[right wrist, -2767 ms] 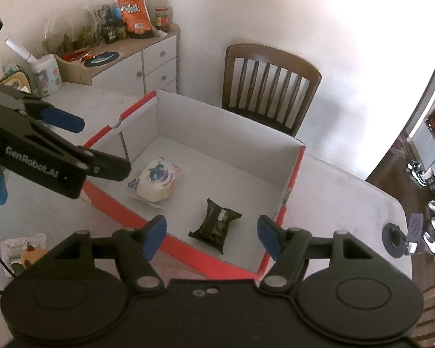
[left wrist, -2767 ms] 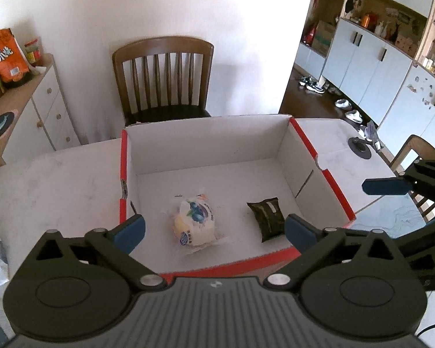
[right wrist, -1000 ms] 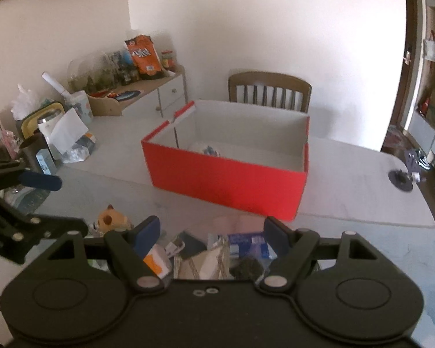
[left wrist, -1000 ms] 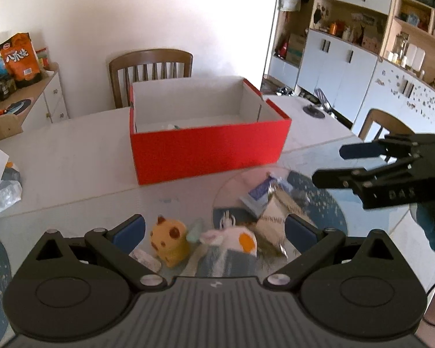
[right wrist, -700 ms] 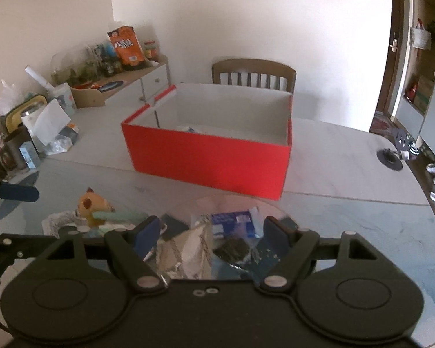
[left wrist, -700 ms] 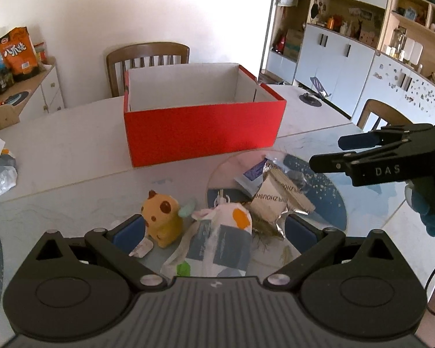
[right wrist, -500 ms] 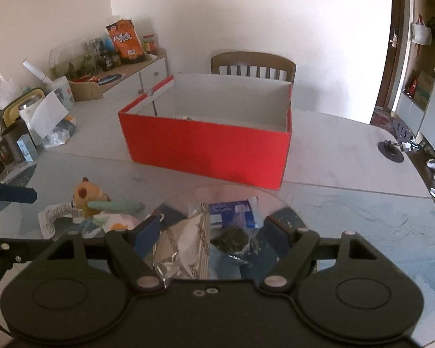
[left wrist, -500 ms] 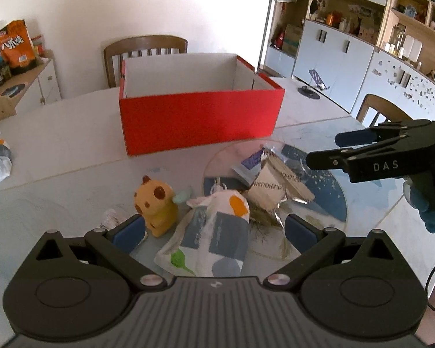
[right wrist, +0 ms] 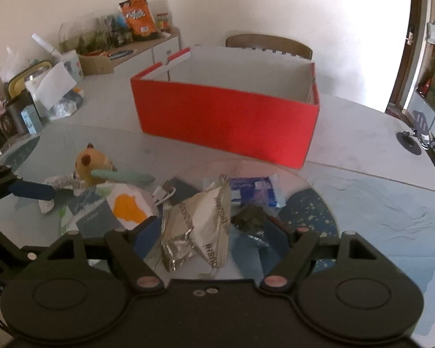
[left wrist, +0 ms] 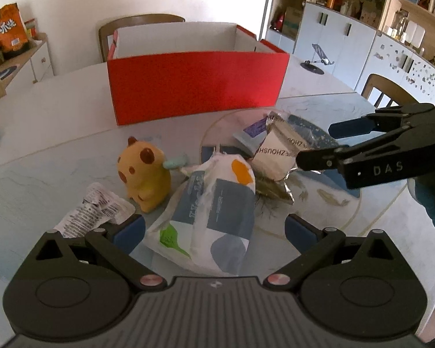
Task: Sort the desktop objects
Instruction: 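Grasp the white-and-grey paper bag with the left gripper while the right gripper grasps the silver foil packet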
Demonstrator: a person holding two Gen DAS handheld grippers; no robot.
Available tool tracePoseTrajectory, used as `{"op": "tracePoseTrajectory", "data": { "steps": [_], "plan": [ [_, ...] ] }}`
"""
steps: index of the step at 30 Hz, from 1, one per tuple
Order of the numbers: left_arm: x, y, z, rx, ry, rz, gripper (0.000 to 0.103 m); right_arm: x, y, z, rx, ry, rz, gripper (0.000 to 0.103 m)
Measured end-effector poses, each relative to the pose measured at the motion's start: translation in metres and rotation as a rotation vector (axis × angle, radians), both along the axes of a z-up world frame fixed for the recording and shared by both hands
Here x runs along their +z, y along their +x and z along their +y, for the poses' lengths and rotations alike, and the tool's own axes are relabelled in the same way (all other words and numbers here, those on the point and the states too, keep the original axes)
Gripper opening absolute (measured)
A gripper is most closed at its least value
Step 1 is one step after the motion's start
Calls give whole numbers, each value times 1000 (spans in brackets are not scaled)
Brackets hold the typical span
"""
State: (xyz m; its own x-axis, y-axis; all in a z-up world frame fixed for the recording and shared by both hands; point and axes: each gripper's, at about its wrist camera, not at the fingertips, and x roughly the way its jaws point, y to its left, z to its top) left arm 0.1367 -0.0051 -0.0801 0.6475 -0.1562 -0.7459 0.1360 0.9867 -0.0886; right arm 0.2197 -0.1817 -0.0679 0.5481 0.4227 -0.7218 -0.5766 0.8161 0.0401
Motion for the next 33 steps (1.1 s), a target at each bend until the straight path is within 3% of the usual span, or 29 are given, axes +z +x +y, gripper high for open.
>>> {"op": "tracePoseTrajectory", "data": {
  "steps": [18,33],
  "plan": [
    [-28,13,-2,4,38,7,102,-32,4,31,51,-86,13,76],
    [-27,13,-6,-20,41,20,69,-33,5,33,39,-89,2,74]
  ]
}}
